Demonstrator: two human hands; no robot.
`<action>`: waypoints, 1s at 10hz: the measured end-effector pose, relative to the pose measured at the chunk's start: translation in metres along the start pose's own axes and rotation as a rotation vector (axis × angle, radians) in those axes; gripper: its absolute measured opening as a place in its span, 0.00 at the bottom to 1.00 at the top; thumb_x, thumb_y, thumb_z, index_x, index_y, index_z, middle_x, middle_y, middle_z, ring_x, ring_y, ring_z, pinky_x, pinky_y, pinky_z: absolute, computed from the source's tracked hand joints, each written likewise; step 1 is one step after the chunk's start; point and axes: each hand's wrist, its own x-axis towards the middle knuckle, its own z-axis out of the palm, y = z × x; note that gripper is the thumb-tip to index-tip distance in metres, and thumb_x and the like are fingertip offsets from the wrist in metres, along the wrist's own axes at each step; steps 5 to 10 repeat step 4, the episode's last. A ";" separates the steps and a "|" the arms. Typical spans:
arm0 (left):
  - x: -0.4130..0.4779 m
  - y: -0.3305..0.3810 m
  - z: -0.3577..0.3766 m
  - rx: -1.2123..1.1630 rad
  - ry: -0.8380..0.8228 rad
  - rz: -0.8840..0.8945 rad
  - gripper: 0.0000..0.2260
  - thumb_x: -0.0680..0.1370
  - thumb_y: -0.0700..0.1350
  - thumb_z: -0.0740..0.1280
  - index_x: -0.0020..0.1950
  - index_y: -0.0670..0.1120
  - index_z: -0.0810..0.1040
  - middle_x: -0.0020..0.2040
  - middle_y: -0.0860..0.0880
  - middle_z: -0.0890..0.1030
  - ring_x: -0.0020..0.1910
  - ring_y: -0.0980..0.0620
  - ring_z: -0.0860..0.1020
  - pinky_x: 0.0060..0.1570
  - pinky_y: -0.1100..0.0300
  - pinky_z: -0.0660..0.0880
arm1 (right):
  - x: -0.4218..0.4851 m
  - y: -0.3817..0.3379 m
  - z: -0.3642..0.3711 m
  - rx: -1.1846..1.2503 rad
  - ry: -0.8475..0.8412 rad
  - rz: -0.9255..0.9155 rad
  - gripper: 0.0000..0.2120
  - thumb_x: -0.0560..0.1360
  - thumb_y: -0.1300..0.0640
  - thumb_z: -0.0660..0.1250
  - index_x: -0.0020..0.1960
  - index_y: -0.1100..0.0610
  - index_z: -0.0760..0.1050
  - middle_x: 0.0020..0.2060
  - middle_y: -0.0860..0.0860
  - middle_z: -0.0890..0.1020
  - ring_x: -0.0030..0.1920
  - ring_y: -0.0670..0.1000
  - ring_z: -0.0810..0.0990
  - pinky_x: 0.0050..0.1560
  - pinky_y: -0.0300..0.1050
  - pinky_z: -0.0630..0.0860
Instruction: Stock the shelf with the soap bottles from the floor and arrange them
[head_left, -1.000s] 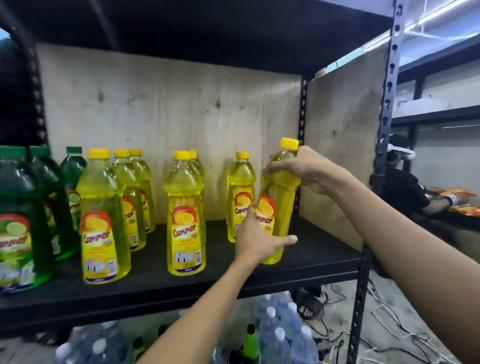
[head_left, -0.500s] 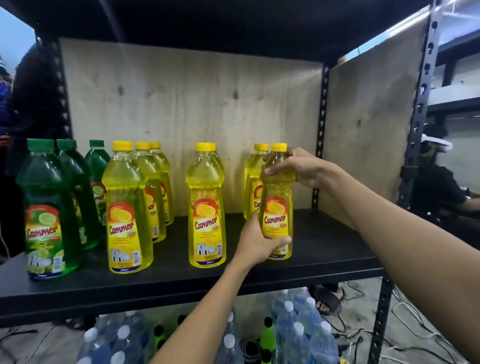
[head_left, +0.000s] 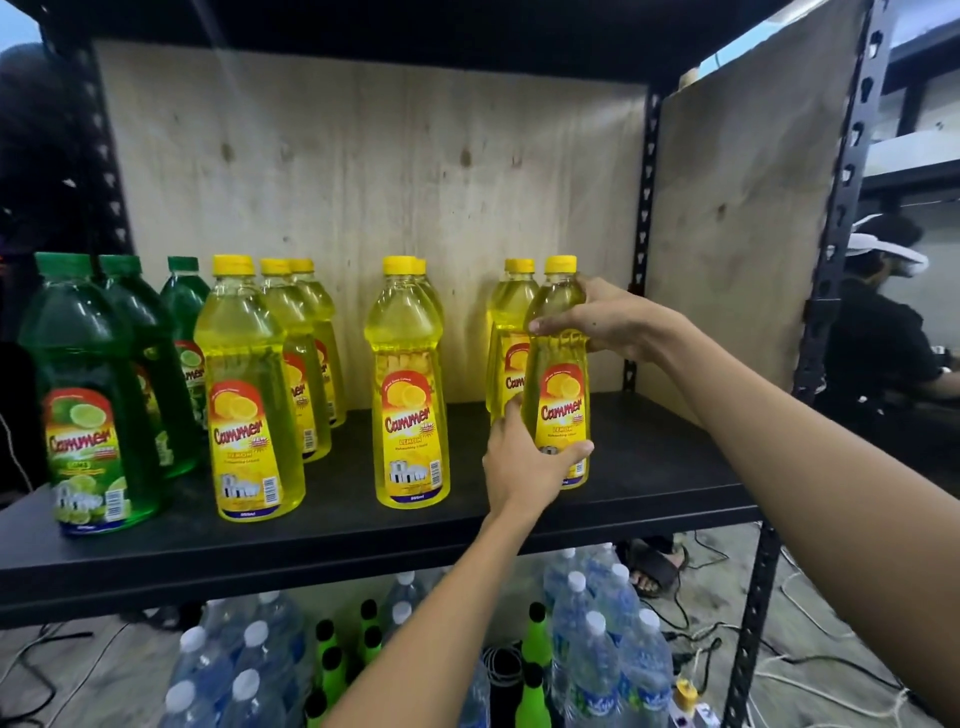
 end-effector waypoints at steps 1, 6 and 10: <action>0.001 0.001 -0.002 0.000 -0.034 -0.010 0.46 0.65 0.65 0.76 0.76 0.50 0.60 0.70 0.48 0.71 0.68 0.46 0.72 0.67 0.45 0.72 | -0.006 0.005 0.004 0.068 0.047 -0.031 0.26 0.68 0.52 0.80 0.61 0.47 0.73 0.50 0.46 0.86 0.51 0.49 0.84 0.42 0.45 0.80; -0.075 -0.008 -0.065 -0.026 -0.197 0.128 0.44 0.70 0.52 0.77 0.79 0.60 0.54 0.73 0.58 0.64 0.71 0.56 0.67 0.70 0.52 0.68 | -0.089 0.040 0.044 0.035 0.425 -0.005 0.43 0.67 0.56 0.80 0.75 0.49 0.62 0.67 0.52 0.75 0.59 0.48 0.77 0.54 0.46 0.77; -0.075 -0.008 -0.065 -0.026 -0.197 0.128 0.44 0.70 0.52 0.77 0.79 0.60 0.54 0.73 0.58 0.64 0.71 0.56 0.67 0.70 0.52 0.68 | -0.089 0.040 0.044 0.035 0.425 -0.005 0.43 0.67 0.56 0.80 0.75 0.49 0.62 0.67 0.52 0.75 0.59 0.48 0.77 0.54 0.46 0.77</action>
